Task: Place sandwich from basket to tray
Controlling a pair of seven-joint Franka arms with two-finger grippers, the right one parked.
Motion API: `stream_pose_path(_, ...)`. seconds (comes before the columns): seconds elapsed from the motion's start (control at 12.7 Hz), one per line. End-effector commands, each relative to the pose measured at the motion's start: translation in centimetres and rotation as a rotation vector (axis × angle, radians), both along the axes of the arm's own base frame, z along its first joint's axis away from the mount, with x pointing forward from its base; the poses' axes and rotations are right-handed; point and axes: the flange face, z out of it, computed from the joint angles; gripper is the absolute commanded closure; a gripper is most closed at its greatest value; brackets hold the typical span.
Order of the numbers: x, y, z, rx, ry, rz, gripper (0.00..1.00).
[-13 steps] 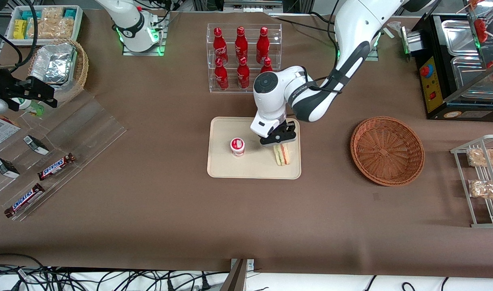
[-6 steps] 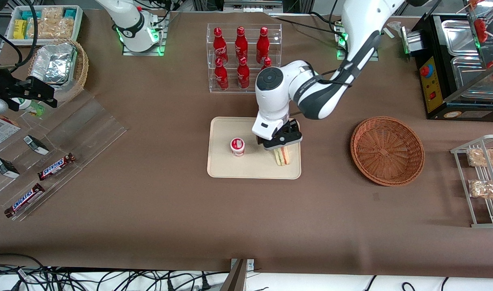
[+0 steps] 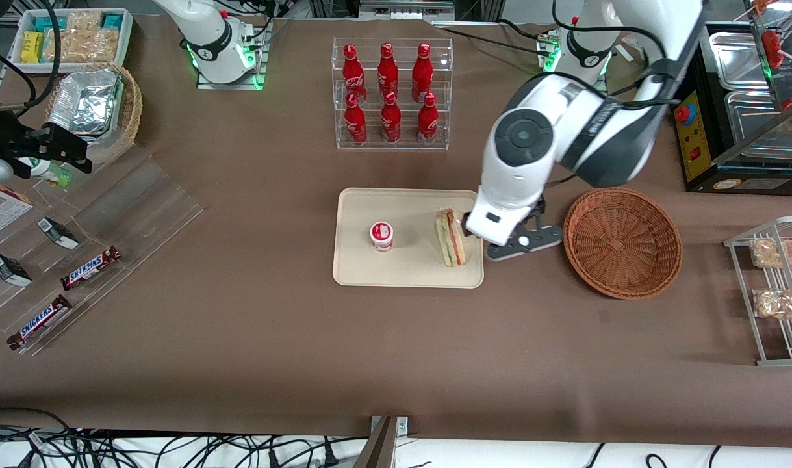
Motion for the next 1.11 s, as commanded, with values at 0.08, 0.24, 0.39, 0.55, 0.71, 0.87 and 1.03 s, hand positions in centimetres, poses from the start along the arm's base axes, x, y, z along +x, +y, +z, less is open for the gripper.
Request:
stream_pose_path(0.08, 2.1, 6.2, 3.9, -0.054, 0.058, -0.057, 0.00)
stream_pose_path(0.24, 2.4, 10.3, 6.1, -0.089, 0.080, -0.129, 0.00)
stream_pose_path(0.39, 3.3, 16.8, 8.0, -0.123, 0.102, -0.167, 0.00)
stream_pose_path(0.55, 3.5, 22.6, 9.6, -0.148, 0.104, -0.225, 0.00)
stream_pose_path(0.71, 3.8, 26.9, 9.2, -0.136, 0.134, -0.287, 0.00)
stream_pose_path(0.87, 4.0, 29.0, 9.0, -0.136, 0.138, -0.348, 0.00)
stream_pose_path(1.03, 4.1, 28.2, 8.7, -0.139, 0.138, -0.370, 0.00)
